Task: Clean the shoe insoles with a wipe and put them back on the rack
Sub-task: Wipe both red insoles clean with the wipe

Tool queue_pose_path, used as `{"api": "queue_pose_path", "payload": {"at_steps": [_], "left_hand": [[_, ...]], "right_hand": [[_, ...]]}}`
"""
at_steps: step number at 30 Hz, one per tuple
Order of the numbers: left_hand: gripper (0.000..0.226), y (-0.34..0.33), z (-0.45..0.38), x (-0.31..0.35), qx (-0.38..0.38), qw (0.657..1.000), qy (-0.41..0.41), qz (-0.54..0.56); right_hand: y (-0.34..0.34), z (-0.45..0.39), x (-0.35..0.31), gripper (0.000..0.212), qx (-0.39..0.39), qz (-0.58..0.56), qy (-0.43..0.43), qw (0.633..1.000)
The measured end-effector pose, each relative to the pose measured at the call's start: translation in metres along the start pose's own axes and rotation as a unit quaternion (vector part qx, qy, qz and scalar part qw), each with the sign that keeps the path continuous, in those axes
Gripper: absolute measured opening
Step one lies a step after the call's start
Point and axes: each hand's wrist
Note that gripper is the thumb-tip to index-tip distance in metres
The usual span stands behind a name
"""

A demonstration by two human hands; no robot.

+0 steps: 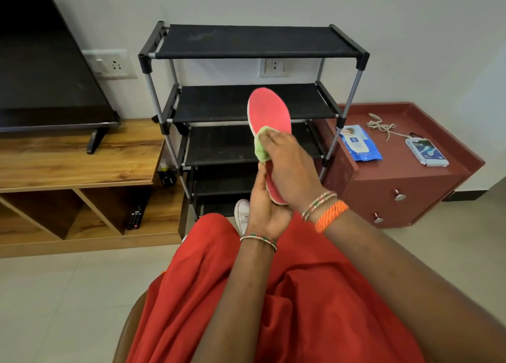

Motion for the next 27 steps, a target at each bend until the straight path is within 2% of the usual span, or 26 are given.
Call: {"api": "queue_pose_path", "payload": {"at_steps": [2,5,7,9,12,15,17,19,21,23,25,27], "left_hand": [[0.042,-0.001,0.002,-0.003,-0.014,1.000,0.001,-0.011],[0.045,0.012,-0.001,0.000,0.008,1.000,0.000,0.005],[0.055,0.020,-0.004,-0.001,0.011,1.000,0.006,0.028],[0.062,0.022,-0.008,-0.002,0.025,0.999,0.001,0.034],[0.062,0.010,-0.021,-0.009,0.046,0.999,0.007,-0.007],[0.034,0.003,-0.043,-0.019,0.037,0.996,0.027,-0.073],[0.028,-0.002,-0.058,-0.024,0.008,0.995,0.019,-0.096],[0.033,-0.005,-0.067,-0.032,-0.021,0.989,0.025,-0.146],[0.037,-0.007,-0.075,-0.050,-0.052,0.971,0.054,-0.226],[0.028,-0.009,-0.081,-0.073,-0.078,0.953,0.098,-0.277],[0.022,-0.015,-0.090,-0.098,-0.093,0.944,0.138,-0.285],[0.019,-0.018,-0.103,-0.122,-0.096,0.937,0.169,-0.290]], "right_hand": [[0.002,-0.008,0.005,0.039,0.005,-0.027,-0.009,1.000],[-0.008,0.008,0.002,0.027,0.001,-0.046,0.031,0.998],[-0.022,0.031,-0.002,0.033,-0.038,-0.036,0.025,0.998],[-0.026,0.053,0.002,0.050,-0.085,-0.040,0.012,0.996],[-0.006,0.066,0.011,0.039,-0.081,-0.065,0.012,0.995],[0.016,0.062,0.034,0.027,-0.067,-0.091,-0.089,0.990],[0.029,0.065,0.057,0.024,-0.009,-0.112,-0.177,0.978],[0.036,0.070,0.086,0.031,0.056,-0.144,-0.260,0.953],[0.038,0.073,0.115,0.040,0.085,-0.261,-0.329,0.904],[0.035,0.076,0.140,0.030,0.115,-0.361,-0.367,0.850],[0.030,0.085,0.164,0.017,0.154,-0.398,-0.401,0.810],[0.023,0.100,0.187,0.012,0.172,-0.416,-0.448,0.773]]}}
Point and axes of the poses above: each hand's wrist, its own z-axis away from the middle knuckle, its own y-axis out of the back of the hand, x = y × z, and after that the axes turned 8 degrees about -z, right-handed
